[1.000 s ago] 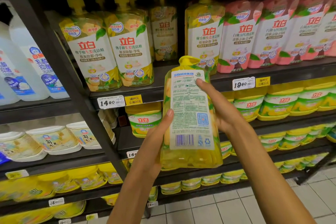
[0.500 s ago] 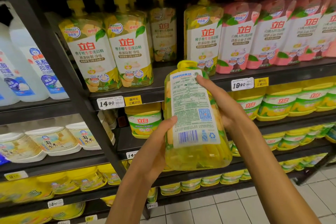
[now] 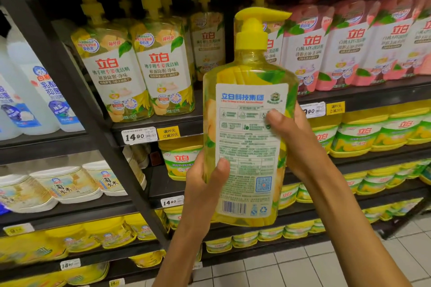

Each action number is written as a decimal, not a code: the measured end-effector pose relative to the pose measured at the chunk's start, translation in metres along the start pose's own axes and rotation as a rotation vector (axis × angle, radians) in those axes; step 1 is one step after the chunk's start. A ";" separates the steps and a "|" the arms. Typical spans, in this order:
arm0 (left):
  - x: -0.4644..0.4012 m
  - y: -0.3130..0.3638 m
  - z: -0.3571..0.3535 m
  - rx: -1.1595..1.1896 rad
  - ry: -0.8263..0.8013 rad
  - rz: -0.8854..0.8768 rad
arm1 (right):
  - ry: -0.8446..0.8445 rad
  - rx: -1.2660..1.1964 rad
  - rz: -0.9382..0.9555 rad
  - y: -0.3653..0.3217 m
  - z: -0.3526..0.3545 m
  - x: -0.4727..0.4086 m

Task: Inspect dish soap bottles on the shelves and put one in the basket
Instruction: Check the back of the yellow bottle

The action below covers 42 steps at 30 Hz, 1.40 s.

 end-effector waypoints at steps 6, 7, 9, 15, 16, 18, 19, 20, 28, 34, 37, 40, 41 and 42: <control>-0.004 0.007 -0.002 -0.066 0.018 -0.039 | 0.031 -0.073 0.097 -0.009 -0.002 0.005; -0.008 0.012 0.002 -0.113 0.048 -0.073 | 0.058 -0.072 0.119 -0.011 0.000 0.005; -0.012 0.020 0.007 -0.186 0.091 -0.127 | 0.141 -0.025 0.170 -0.017 0.000 0.008; -0.003 0.018 -0.020 -0.513 -0.043 -0.206 | 0.302 0.054 0.197 -0.023 -0.010 0.016; -0.004 0.019 -0.020 -0.522 -0.022 -0.201 | 0.298 0.057 0.179 -0.021 -0.011 0.016; -0.006 0.017 -0.018 -0.463 0.017 -0.171 | 0.260 0.014 0.142 -0.017 -0.013 0.016; -0.006 0.016 -0.016 -0.429 0.026 -0.166 | 0.230 -0.024 0.124 -0.016 -0.013 0.015; -0.004 0.015 -0.015 -0.394 0.018 -0.165 | 0.205 -0.047 0.105 -0.016 -0.012 0.013; 0.002 0.010 -0.014 -0.113 -0.225 -0.053 | 0.003 -0.185 -0.096 -0.007 -0.014 -0.010; -0.004 0.003 -0.018 0.017 -0.270 0.060 | 0.136 -0.241 0.007 -0.013 -0.010 -0.011; -0.006 0.004 -0.015 0.016 -0.192 0.067 | 0.251 -0.167 0.055 -0.015 -0.001 -0.008; -0.006 -0.004 -0.016 0.050 -0.142 0.090 | 0.256 -0.084 0.040 -0.017 0.002 -0.008; -0.005 -0.009 -0.015 0.087 -0.116 0.105 | 0.219 -0.068 0.029 -0.019 0.003 -0.009; -0.005 -0.013 -0.012 0.133 -0.100 0.117 | 0.176 -0.040 0.015 -0.021 0.005 -0.010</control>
Point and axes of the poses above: each hand's wrist, its own x-axis away from the middle knuckle, its own z-axis out of the back of the hand, y = z × x, the point moved 8 cm from there along -x, towards the middle knuckle, and after that the axes turned 5 degrees about -z, right-handed, at the moved point
